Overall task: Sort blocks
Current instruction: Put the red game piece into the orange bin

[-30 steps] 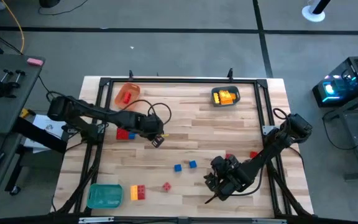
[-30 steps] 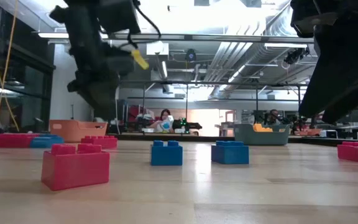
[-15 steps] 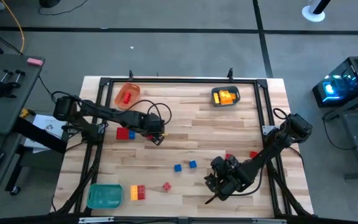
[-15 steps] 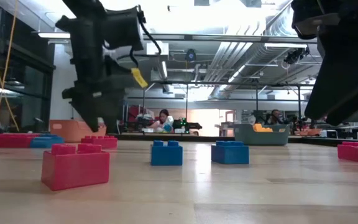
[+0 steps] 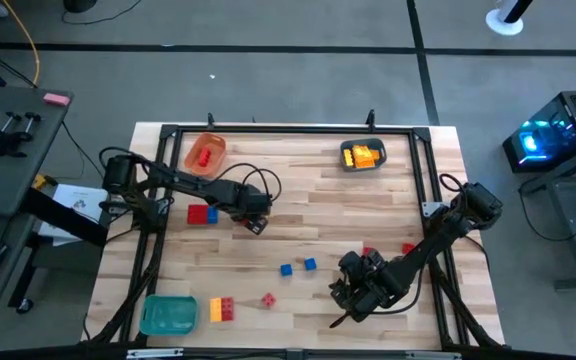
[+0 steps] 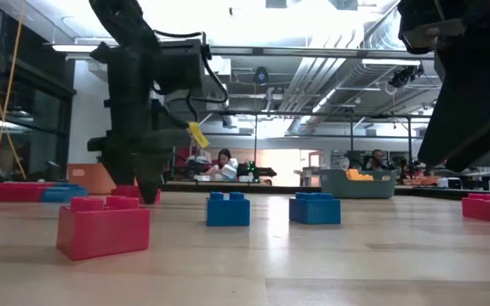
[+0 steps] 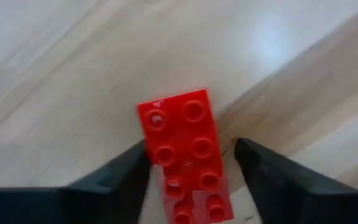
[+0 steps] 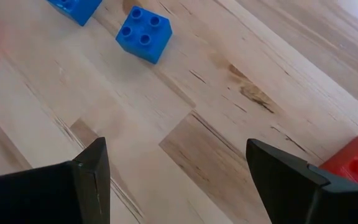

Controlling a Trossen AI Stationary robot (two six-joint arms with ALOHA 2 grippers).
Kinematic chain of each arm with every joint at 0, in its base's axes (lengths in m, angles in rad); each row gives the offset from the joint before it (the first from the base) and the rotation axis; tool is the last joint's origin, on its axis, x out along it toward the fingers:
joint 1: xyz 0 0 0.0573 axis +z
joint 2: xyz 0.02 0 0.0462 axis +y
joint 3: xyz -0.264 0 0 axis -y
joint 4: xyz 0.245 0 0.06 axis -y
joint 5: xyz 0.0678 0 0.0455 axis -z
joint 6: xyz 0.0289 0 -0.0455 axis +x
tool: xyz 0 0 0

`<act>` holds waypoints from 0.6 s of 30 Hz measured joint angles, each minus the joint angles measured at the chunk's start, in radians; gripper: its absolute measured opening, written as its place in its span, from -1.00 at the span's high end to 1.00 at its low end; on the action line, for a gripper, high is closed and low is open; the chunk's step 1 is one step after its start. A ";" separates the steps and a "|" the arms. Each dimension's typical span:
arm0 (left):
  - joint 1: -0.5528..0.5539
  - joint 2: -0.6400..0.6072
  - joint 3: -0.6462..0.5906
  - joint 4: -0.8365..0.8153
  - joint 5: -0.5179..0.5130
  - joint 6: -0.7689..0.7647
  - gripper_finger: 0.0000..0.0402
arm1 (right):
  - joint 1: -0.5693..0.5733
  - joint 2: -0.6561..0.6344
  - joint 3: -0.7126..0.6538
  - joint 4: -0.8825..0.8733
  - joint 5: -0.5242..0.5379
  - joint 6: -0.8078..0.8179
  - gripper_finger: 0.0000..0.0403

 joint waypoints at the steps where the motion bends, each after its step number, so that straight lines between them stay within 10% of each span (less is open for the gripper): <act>1: 0.000 -0.012 0.000 -0.011 0.006 0.022 0.11 | 0.000 0.000 0.000 -0.001 -0.001 0.000 -0.28; 4: 0.015 -0.072 -0.008 -0.078 0.042 0.104 0.55 | 0.000 0.000 0.000 0.004 -0.009 0.001 -0.28; 14: 0.326 -0.495 -0.005 -0.271 -0.317 0.222 0.54 | -0.004 0.000 0.000 0.072 -0.045 0.087 -0.28; 18: 0.544 -0.525 -0.006 -0.279 -0.299 0.374 0.54 | -0.021 0.000 0.000 0.109 -0.044 0.119 -0.28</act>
